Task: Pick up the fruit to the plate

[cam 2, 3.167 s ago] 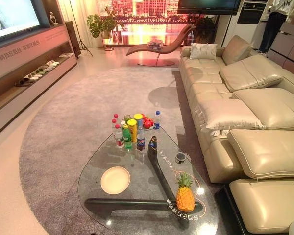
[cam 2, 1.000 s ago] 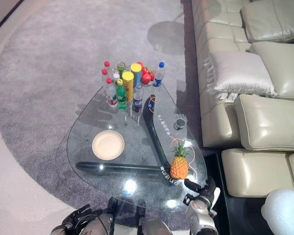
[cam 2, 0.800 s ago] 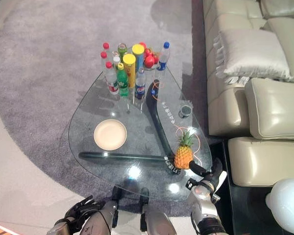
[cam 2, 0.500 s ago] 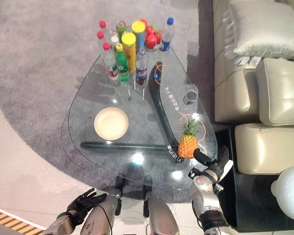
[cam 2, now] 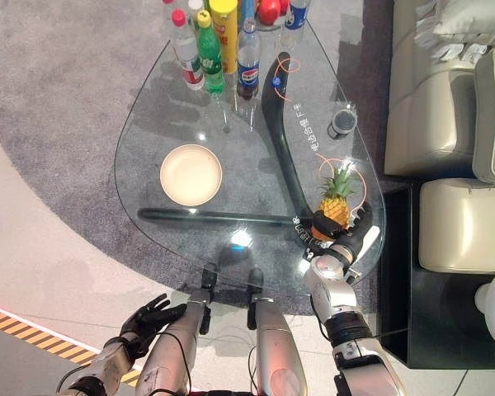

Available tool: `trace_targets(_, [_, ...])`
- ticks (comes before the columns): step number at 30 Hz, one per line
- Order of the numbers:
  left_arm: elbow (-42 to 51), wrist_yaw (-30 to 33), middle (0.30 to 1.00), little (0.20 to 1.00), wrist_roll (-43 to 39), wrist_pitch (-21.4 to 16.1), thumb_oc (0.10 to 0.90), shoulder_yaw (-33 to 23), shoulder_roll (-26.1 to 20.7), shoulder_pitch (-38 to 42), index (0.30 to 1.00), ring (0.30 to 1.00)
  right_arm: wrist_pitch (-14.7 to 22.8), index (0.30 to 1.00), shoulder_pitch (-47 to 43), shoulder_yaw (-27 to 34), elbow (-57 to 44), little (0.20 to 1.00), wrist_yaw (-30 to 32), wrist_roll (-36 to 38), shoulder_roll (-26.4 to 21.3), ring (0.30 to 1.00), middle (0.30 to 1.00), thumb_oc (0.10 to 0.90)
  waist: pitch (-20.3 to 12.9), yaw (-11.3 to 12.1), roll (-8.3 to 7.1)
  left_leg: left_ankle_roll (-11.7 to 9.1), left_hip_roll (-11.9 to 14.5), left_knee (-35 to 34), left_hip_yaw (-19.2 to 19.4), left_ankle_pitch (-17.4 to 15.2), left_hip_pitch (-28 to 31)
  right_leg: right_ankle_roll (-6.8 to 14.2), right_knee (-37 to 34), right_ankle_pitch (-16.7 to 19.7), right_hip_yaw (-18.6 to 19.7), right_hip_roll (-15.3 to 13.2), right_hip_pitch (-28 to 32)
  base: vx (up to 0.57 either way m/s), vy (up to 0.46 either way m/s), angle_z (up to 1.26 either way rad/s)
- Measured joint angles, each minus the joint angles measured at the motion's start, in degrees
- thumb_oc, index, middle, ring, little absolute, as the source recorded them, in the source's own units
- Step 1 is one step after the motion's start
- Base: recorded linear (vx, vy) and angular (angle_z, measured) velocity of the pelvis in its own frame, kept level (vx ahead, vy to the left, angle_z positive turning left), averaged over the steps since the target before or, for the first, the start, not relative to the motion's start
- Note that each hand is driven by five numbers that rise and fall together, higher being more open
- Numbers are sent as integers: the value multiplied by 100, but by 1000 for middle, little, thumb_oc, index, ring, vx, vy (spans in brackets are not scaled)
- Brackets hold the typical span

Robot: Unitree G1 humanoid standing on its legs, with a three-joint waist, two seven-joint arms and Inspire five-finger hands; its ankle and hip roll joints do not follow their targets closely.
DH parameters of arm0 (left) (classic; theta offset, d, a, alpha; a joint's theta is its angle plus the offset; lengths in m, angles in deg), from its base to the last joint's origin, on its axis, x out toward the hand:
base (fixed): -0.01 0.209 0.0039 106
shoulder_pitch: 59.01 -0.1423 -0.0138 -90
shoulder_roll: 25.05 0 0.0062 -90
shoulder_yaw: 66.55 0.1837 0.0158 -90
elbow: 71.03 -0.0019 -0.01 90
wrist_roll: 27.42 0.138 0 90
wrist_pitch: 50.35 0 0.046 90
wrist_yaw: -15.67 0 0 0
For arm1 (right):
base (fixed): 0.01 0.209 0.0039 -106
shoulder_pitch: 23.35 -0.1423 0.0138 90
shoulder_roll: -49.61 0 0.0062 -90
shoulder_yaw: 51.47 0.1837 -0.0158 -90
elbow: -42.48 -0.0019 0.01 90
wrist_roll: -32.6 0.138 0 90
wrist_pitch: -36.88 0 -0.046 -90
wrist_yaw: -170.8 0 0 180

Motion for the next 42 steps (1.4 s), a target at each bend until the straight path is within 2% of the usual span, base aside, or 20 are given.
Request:
trace_targets(10, [101, 14, 900, 900, -249, -1, 800, 25, 12, 73, 900, 900, -186, 900, -428, -55, 114, 900, 501, -65, -11, 900, 900, 800, 2, -8, 3, -16, 0, 76, -7, 64, -397, 4, 148, 38, -9, 0, -426, -11, 35, 0])
trace_targets(17, [161, 14, 900, 900, -490, 0, 800, 153, 33, 73, 900, 900, -279, 900, -437, -64, 140, 900, 849, -71, 4, 900, 900, 800, 9, 56, 15, -15, -8, 64, -8, 65, -420, 11, 145, 14, -14, -11, -453, 7, 24, 1])
trace_targets(23, [258, 9, 900, 900, -561, -10, 800, 217, 23, 73, 900, 900, -457, 900, -563, -64, 457, 900, 863, -74, -6, 900, 900, 800, 8, 54, 19, -2, -29, 73, -10, 77, -577, 22, 212, 8, -14, -43, -632, 0, 0, 0])
trace_targets(37, [277, 1, 900, 900, -727, 3, 800, 247, 32, 77, 900, 900, -590, 900, -1097, -201, 1233, 900, 875, 50, -102, 900, 900, 800, 8, 73, 22, -17, -54, 81, -23, 110, -650, 20, 338, -11, -33, -73, -742, 0, 0, 0])
trace_targets(42, [277, -12, 900, 900, -742, 10, 800, 250, 33, 150, 900, 900, -628, 900, -1401, -192, 1753, 900, 830, 299, -301, 900, 900, 800, 11, 99, 87, -44, -60, 162, -135, 119, -806, -3, 390, -18, -155, -87, -856, 0, -9, 10])
